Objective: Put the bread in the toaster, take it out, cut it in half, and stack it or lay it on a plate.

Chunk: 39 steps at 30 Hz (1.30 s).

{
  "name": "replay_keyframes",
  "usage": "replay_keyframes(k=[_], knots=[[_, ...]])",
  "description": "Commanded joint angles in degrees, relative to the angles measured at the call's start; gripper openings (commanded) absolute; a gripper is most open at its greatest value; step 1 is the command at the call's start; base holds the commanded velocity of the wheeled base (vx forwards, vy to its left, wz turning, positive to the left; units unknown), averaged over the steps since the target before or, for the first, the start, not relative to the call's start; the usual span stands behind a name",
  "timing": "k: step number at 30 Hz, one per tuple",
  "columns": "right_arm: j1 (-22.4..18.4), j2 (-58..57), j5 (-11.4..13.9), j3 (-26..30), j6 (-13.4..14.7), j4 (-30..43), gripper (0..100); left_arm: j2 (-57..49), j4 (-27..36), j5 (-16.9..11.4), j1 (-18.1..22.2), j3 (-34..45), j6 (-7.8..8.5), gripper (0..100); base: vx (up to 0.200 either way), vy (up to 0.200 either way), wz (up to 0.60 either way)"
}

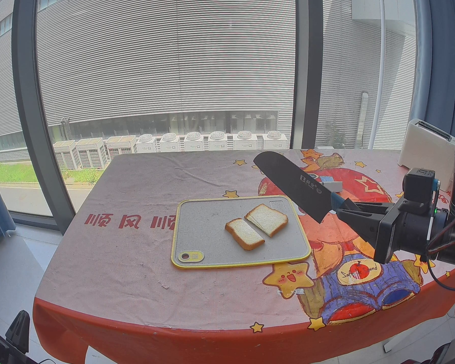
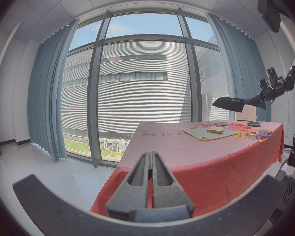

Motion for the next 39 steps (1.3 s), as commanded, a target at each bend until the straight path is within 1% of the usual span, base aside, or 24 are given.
replay_keyframes(k=[1, 2, 3, 5, 6, 7, 8, 9, 10, 11, 12, 14, 16, 17, 18, 20, 22, 25, 28, 39], knots=[[0.02, -0.17, 0.07, 0.18, 0.0, -0.03, 0, -1.73, -0.05, -0.42, 0.29, 0.92, 0.21, 0, 0.0, 0.0, 0.0], [0.02, -0.17, 0.07, 0.18, 0.0, -0.03, 0, -1.73, -0.05, -0.42, 0.29, 0.92, 0.21, 0, 0.0, 0.0, 0.0], [0.11, -0.26, -0.02, 0.18, 0.0, -0.03, 0, -1.73, -0.05, -0.95, 0.29, 1.01, 1.35, 0, 0.0, 0.0, 0.0], [0.19, -0.26, -0.02, 0.18, -0.09, -0.03, 0, -1.73, -0.05, -2.53, 0.2, 1.01, 3.02, 0, 0.0, 0.0, 0.0], [0.11, -0.26, -0.02, 0.18, -0.09, -0.03, 0, -1.73, -0.05, -2.97, 0.2, 0.92, 3.28, 0, 0.0, 0.0, 0.0], [0.11, -0.35, -0.02, 0.01, -0.09, -0.03, 0, -1.73, -0.05, -3.06, 0.29, 0.92, 3.28, 0, 0.0, 0.0, 0.0], [0.11, -0.35, -0.02, 0.01, 0.0, -0.03, 0, -1.73, 0.04, -2.89, 0.38, 0.92, 2.84, 0, 0.0, 0.0, 0.0], [0.11, -0.35, -0.02, -0.08, -0.09, -0.03, 0, -1.73, 0.04, -2.62, 0.38, 0.92, 1.79, 0, 0.0, 0.0, 0.0], [0.11, -0.35, -0.02, 0.01, -0.09, -0.03, 0, -1.73, -0.05, -2.01, 0.38, 1.01, 0.38, 0, 0.0, 0.0, 0.0], [0.11, -0.35, -0.11, 0.01, -0.09, -0.03, 0, -1.73, -0.14, -0.51, 0.38, 1.01, -0.85, 0, 0.0, 0.0, 0.0], [0.11, -0.35, -0.2, 0.18, -0.09, -0.03, 0, -1.73, -0.31, 0.63, 0.38, 1.01, -1.37, 0, 0.0, 0.0, 0.0], [0.11, -0.44, -0.11, 0.27, -0.09, -0.03, 0, -1.73, -0.4, 0.98, 0.38, 1.01, -1.37, 0, 0.0, 0.0, 0.0], [0.11, -0.44, -0.02, 0.18, -0.09, -0.03, 0, -1.73, -0.4, 0.72, 0.29, 1.01, -0.5, 0, 0.0, 0.0, 0.0], [0.11, -0.44, -0.02, 0.18, -0.09, -0.03, 0, -1.73, -0.4, 0.72, 0.29, 1.01, -0.5, 0, 0.0, 0.0, 0.0], [0.11, -0.35, -0.02, 0.18, -0.18, -0.12, 0, -1.73, -0.4, -0.34, 0.29, 1.01, 0.73, 0, 0.0, 0.0, 0.0], [0.63, -0.53, -0.02, 0.54, -0.44, -0.03, 0, -1.73, -0.4, -1.3, 0.29, 1.01, 1.26, 0, 0.0, 0.0, 0.0], [0.72, -0.53, -0.02, 1.41, -0.62, -0.03, 0, -1.73, -0.49, -1.39, 0.29, 1.01, 1.53, 0, 0.0, 0.0, 0.0], [0.72, -0.88, -0.02, 1.59, -0.62, -0.03, 0, -1.73, -0.4, -1.39, 0.2, 1.01, 1.44, 0, 0.0, 0.0, 0.0], [0.9, -1.23, -0.02, 1.59, -0.62, -0.03, 0, -1.73, -0.31, -1.22, 0.2, 1.01, 1.0, 0, 0.0, 0.0, 0.0], [0.46, -1.84, -0.02, 1.41, -0.35, -0.03, 0, -1.73, -0.31, -1.22, 0.2, 1.01, 0.91, 0, 0.0, 0.0, 0.0]])
